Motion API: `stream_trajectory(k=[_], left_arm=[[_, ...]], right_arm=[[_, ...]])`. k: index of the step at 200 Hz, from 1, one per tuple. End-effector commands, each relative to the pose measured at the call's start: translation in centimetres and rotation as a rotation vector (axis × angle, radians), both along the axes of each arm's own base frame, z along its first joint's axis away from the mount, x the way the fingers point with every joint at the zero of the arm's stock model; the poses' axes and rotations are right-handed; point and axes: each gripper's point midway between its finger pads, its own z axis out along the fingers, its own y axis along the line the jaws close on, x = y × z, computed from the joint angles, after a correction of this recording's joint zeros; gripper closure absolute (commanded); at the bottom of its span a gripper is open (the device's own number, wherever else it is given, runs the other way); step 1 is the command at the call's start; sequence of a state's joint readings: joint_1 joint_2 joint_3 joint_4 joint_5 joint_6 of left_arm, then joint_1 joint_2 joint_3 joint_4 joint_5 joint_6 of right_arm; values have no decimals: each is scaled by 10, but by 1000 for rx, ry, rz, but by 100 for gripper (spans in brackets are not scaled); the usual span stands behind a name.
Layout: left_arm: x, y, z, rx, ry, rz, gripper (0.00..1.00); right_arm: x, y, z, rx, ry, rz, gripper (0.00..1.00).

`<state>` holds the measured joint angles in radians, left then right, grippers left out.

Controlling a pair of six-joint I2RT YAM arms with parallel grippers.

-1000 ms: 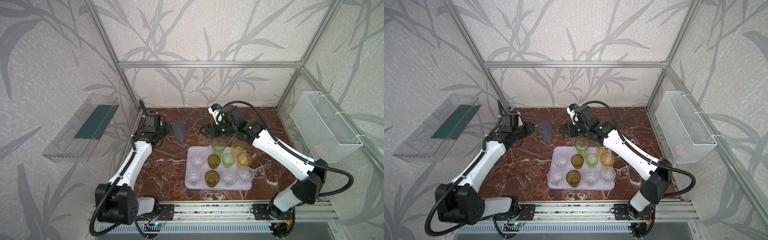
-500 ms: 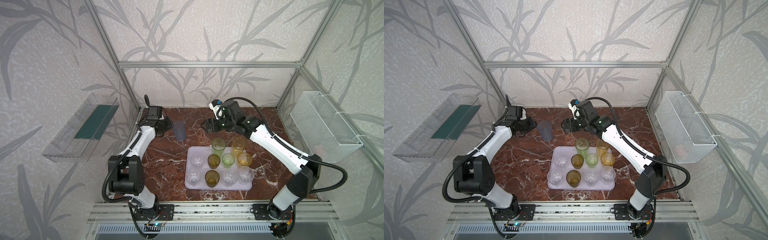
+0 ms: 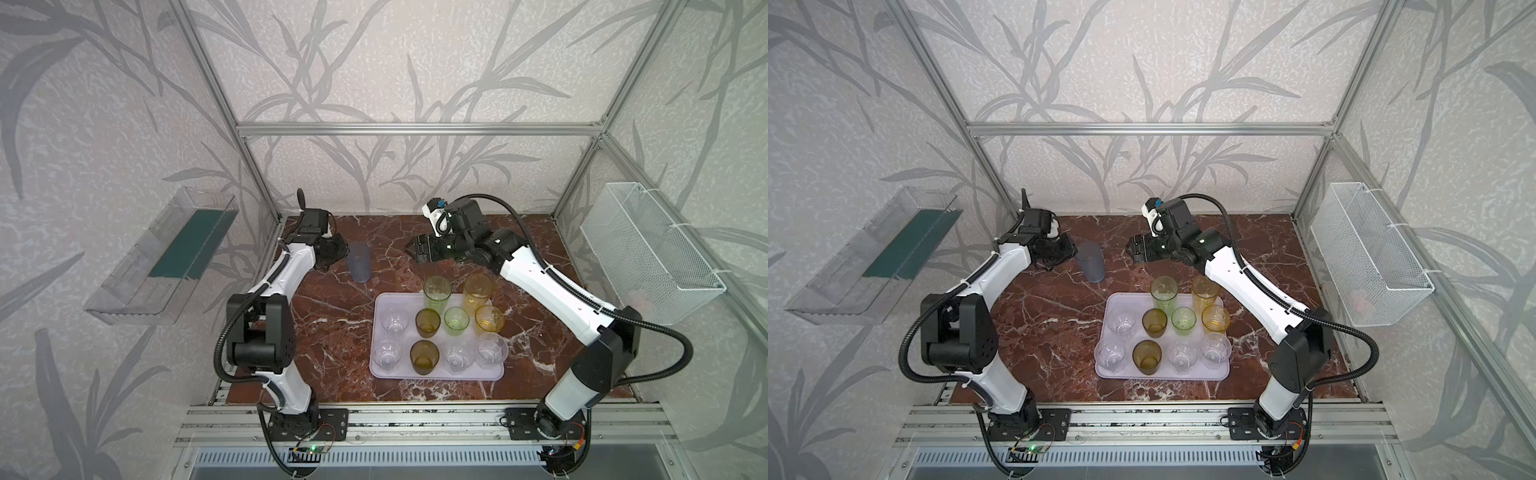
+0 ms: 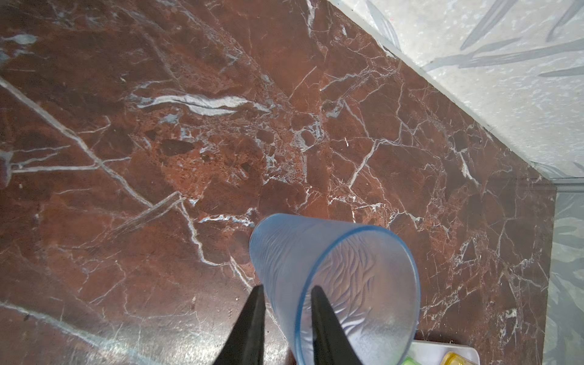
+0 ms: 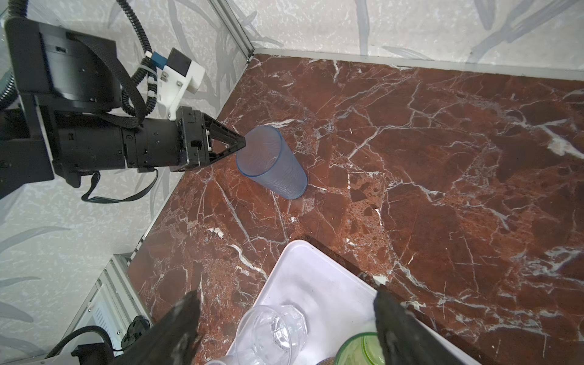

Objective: Place the glasses into the tray
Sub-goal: Pick up the glass from the top-left of the table.

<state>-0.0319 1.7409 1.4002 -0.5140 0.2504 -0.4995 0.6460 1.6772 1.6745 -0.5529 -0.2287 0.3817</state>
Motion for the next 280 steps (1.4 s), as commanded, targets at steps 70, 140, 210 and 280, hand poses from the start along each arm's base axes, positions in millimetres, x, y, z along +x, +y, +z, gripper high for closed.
stream_trajectory(k=[70,140,210,280], left_arm=[[14,-7,-4,87,31,-57,84],[13,-20,-3,125,44,-99,96],[8,-30,6,146,37,-125,100],[1,-37,32,164,-21,-131,100]], right_arm=[[0,-18,-3,35,45,-48,14],[-5,-30,-3,51,46,-82,14],[-13,-44,-1,76,46,-123,14],[-25,-59,-2,103,45,-150,14]])
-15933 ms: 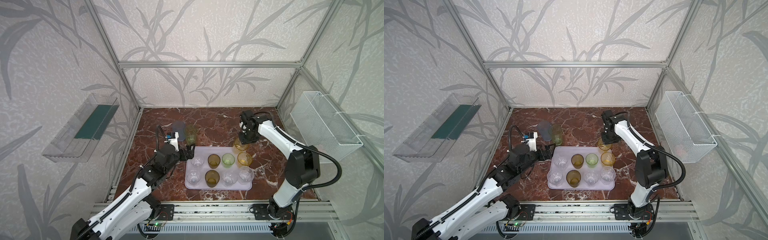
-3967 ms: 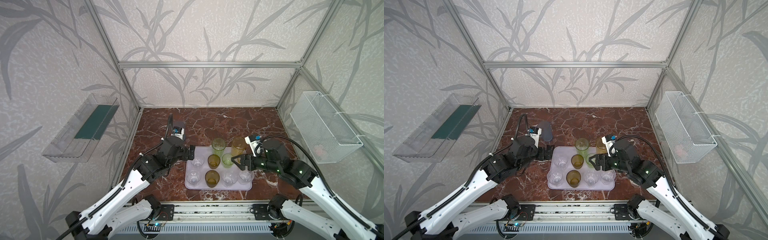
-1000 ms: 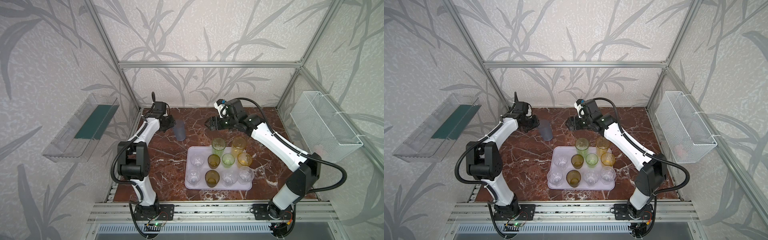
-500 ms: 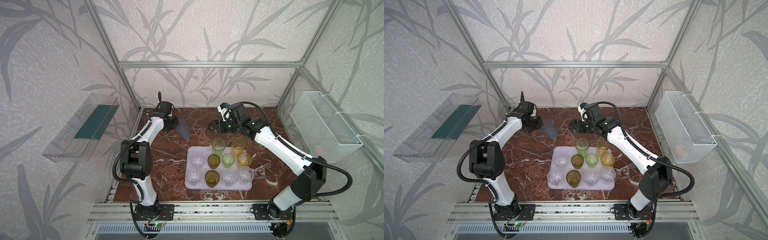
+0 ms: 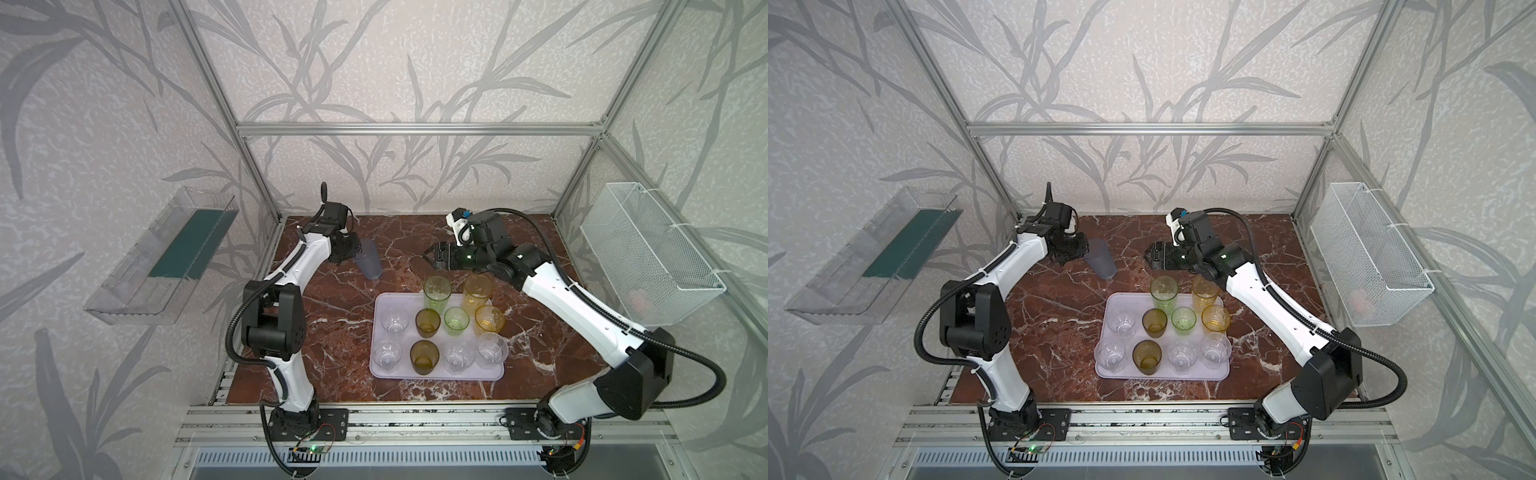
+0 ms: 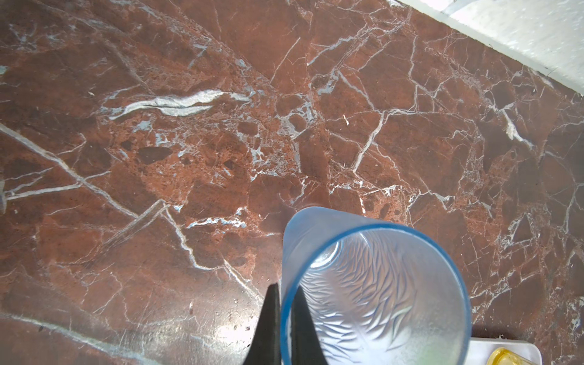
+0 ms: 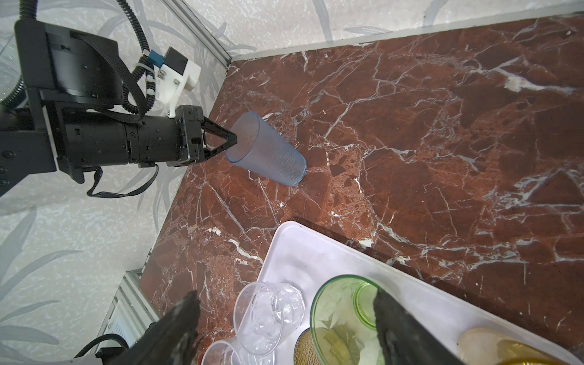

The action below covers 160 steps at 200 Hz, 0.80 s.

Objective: Place the glasses into the tray
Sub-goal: Pick up the glass from the top-left of the table, then place the glass on the tray.

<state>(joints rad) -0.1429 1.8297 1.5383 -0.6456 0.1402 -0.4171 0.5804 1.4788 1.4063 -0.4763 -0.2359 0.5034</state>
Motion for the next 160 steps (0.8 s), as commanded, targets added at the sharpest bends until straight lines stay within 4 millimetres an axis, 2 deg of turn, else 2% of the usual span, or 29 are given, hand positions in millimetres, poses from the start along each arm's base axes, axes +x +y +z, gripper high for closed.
stream_trajectory(k=[1,48,86,160], left_arm=[[-2,-5,38,16,-80,-22,100],[-13,-13,54,33,-107,-41,100],[-27,-16,67,48,-127,-51,100],[-60,-21,77,63,-130,-71,100]], right_arm=[[-4,-10,14,30,-31,-23,14],[-13,-25,10,28,-32,-51,14],[-18,-29,4,40,-25,-56,14],[-28,-40,2,47,-59,-54,14]])
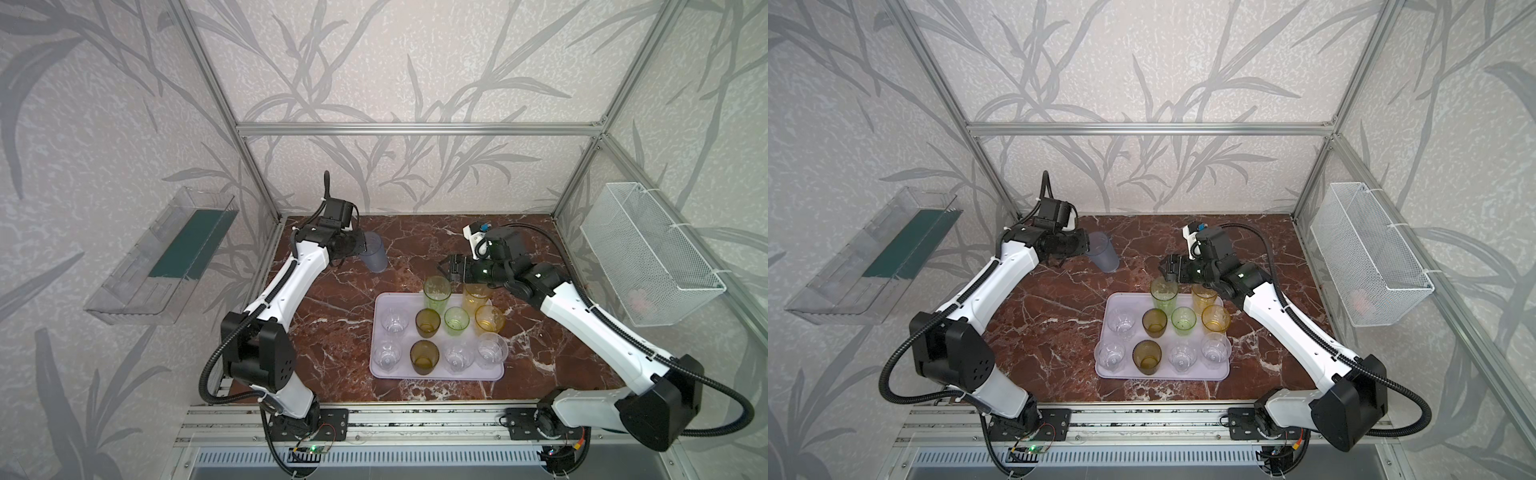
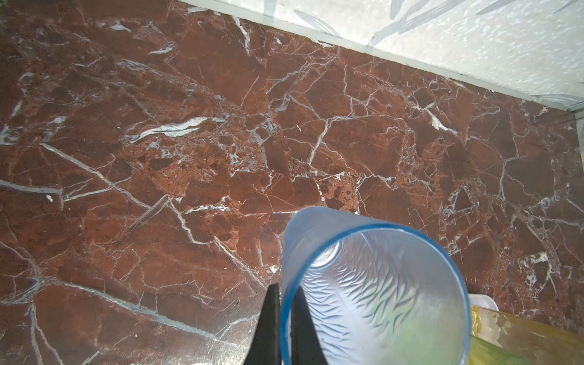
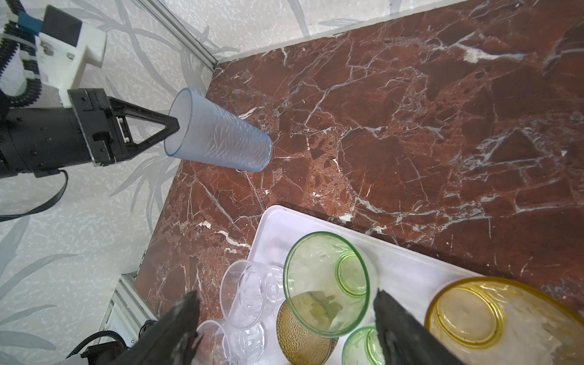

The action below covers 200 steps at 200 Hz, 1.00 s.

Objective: Place the glasses into the tray
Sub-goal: Place the glass on the tray.

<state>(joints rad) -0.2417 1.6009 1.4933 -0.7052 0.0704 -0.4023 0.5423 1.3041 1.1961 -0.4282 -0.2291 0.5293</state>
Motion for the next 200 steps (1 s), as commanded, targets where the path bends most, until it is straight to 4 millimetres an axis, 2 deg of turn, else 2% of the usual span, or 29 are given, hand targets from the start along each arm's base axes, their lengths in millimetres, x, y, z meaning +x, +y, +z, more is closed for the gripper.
stream_trajectory(k=[1,52,90,132,200], left_arm=[[-18,4,5,23,2,1,100],[-50,9,15,33,31,-25,100],[-73,4,22,6,16,-54,100],[-81,-7,25,-1,21,-98,100],[-86,-41,21,-16,29,-184,100]], right_arm=[[-3,-5,17,27,-63,4,14],[0,-16,11,-2,-96,-41,14],[1,-21,9,-16,-105,-65,14],[-2,-26,11,-11,-118,-81,14],[-4,-30,12,-3,-124,-94,14]])
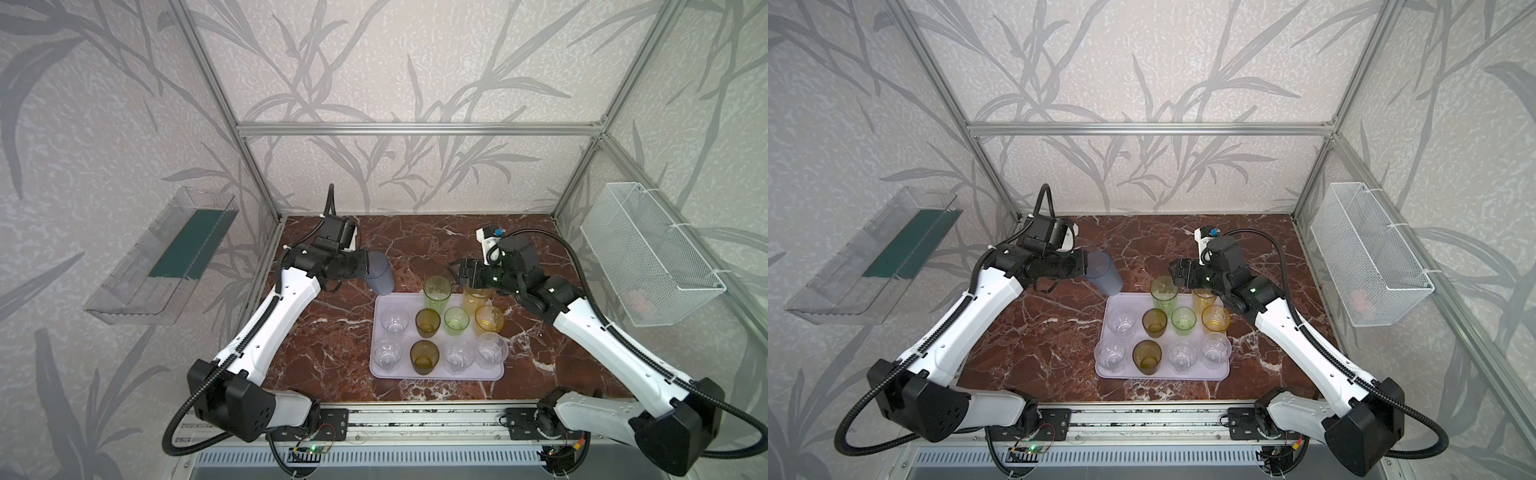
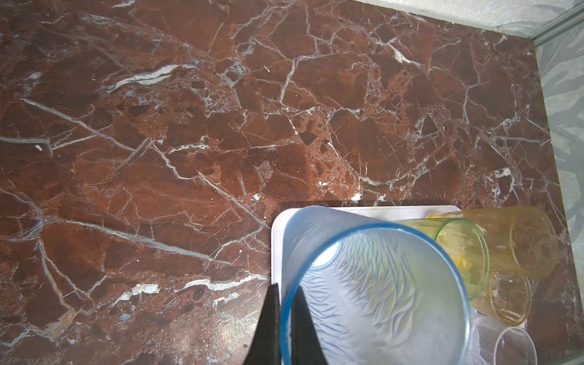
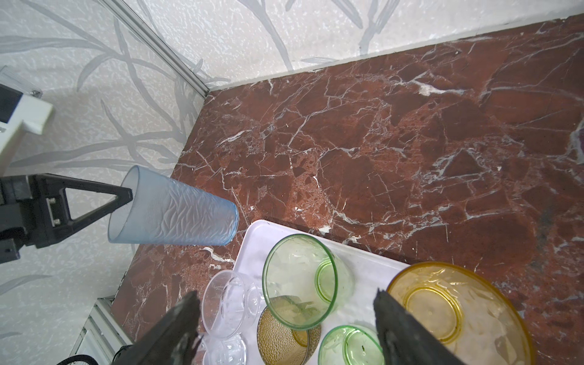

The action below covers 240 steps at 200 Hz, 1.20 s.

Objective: Place the glasses into the tray
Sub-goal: Place the glass on the tray.

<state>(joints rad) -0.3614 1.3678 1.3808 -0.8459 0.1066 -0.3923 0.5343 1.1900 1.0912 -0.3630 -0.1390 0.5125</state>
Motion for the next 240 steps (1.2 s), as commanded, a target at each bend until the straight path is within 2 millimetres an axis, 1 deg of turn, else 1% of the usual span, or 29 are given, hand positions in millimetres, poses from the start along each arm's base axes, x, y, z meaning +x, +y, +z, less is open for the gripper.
stream_trajectory(k=[1,29,93,188,240], left_arm=[[-2,-11,-1,-1,5,-35,100],[-2,-19,-8,8,24,-57,100],[-3,-36,-17,9,29,-100,100],[-2,-42,-31,27,34,-103,100],[1,-49,-38,21,51,-117,100]], right_arm=[[0,-6,5,11,-24,-20,14],[0,-8,7,17,-32,-28,14],[-2,-10,-2,20,-21,-38,14],[-4,-13,-9,29,-8,-53,14],[-5,-15,-11,28,-3,-61,14]])
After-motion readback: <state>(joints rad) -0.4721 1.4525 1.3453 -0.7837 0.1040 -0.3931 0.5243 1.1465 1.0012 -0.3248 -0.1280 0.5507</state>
